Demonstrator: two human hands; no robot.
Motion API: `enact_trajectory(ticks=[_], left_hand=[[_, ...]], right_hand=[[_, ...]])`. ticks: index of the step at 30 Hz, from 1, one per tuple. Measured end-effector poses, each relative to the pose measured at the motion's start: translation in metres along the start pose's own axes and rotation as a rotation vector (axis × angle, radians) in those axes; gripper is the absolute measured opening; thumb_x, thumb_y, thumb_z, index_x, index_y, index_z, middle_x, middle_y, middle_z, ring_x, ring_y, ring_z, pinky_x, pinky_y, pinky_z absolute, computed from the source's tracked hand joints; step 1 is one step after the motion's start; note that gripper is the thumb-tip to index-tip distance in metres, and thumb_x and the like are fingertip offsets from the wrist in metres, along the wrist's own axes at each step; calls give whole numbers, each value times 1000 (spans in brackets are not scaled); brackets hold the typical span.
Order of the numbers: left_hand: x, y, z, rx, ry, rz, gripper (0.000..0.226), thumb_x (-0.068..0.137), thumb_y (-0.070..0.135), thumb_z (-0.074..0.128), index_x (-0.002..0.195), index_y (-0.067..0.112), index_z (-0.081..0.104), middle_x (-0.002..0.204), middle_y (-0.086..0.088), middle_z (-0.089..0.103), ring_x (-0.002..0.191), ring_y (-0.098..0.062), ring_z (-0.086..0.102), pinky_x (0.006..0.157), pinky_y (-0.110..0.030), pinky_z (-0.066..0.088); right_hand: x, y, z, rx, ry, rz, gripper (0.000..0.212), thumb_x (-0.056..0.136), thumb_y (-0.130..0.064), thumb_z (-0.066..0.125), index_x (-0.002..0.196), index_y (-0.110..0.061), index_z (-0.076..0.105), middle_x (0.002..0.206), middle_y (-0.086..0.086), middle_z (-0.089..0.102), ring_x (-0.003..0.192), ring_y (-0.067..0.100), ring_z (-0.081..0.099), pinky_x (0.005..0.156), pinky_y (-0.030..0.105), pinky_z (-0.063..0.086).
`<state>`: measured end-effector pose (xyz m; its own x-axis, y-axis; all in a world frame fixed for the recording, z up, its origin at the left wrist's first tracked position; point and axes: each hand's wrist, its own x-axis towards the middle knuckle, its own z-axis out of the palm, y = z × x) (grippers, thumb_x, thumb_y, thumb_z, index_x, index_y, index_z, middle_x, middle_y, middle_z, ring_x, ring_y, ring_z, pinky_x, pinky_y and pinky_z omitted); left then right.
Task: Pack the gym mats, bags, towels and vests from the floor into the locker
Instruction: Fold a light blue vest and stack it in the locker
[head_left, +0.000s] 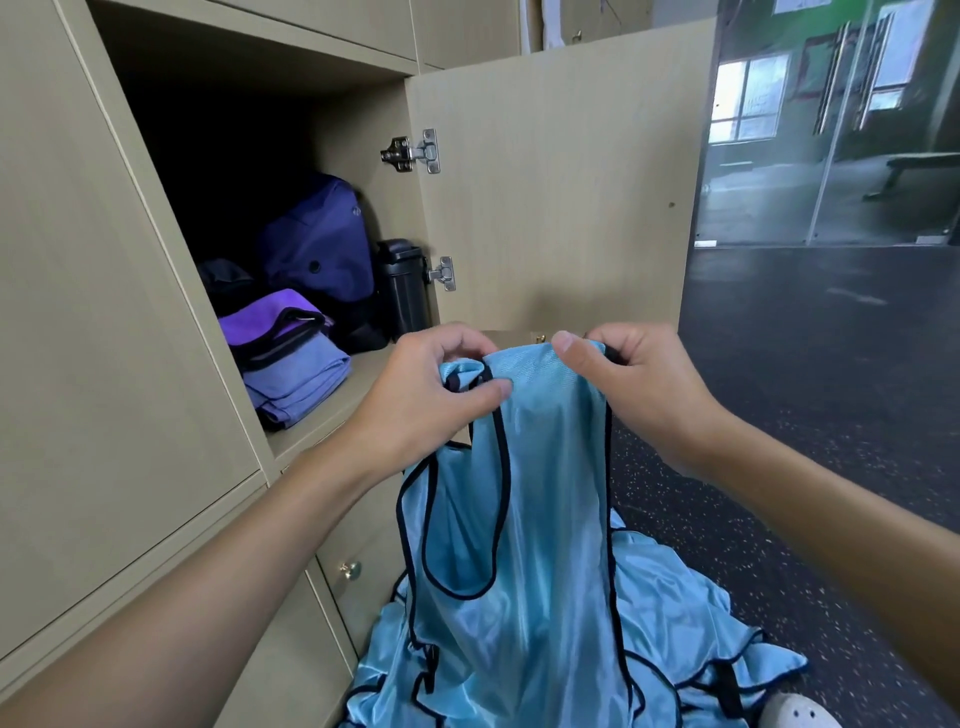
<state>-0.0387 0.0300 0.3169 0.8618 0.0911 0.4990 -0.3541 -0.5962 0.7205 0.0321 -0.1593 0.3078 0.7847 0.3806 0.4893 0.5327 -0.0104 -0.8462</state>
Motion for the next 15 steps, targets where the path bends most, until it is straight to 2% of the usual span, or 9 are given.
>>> enact_trajectory(ticks=[2, 5, 8, 10, 11, 13, 15], left_hand=[[1, 0, -2, 14, 48, -10, 10, 85, 8, 75, 79, 15, 70, 64, 2, 61, 57, -9, 47, 54, -26, 40], [3, -1, -6, 19, 109, -20, 12, 88, 12, 72, 78, 17, 70, 55, 15, 55, 49, -5, 42, 49, -17, 35], [3, 0, -5, 34, 153, -18, 11, 91, 11, 70, 80, 16, 70, 53, 19, 56, 46, 1, 44, 48, -13, 34], [4, 1, -5, 24, 109, -15, 10, 94, 10, 66, 86, 13, 71, 53, 17, 54, 46, 0, 43, 51, -15, 35], [3, 1, -5, -1, 70, -23, 11, 95, 10, 64, 88, 11, 72, 55, 11, 53, 47, -5, 42, 52, -21, 37], [4, 2, -6, -46, -6, -38, 15, 97, 9, 60, 89, 12, 72, 64, -7, 54, 55, -16, 43, 56, -31, 38], [3, 4, -7, -40, -67, -4, 21, 98, 5, 59, 86, 17, 72, 72, -5, 60, 60, -17, 47, 59, -32, 40]], right_hand=[[1, 1, -1, 70, -2, 32, 35, 90, -21, 71, 63, -10, 52, 50, -10, 43, 47, 6, 32, 46, 18, 27], [1, 3, -2, 105, -56, 31, 22, 87, -14, 74, 71, -11, 59, 65, 4, 62, 61, 16, 48, 59, 29, 38], [0, 2, -1, 96, -124, 32, 19, 86, -11, 74, 74, -11, 59, 66, -1, 65, 61, 11, 52, 60, 21, 42], [-1, 0, -2, 125, -214, 55, 20, 85, -15, 75, 73, -10, 60, 64, -4, 64, 59, 7, 53, 59, 16, 43], [-2, -2, -2, 166, -265, 75, 23, 85, -23, 74, 73, -9, 61, 65, -3, 64, 59, 7, 54, 60, 16, 45], [-4, -3, 0, 288, -301, 121, 37, 83, -41, 68, 75, -5, 62, 75, 7, 69, 66, 14, 62, 66, 23, 52], [-1, 3, 2, 361, -232, 160, 42, 90, -42, 57, 83, -1, 64, 95, 18, 72, 85, 25, 69, 77, 33, 54]])
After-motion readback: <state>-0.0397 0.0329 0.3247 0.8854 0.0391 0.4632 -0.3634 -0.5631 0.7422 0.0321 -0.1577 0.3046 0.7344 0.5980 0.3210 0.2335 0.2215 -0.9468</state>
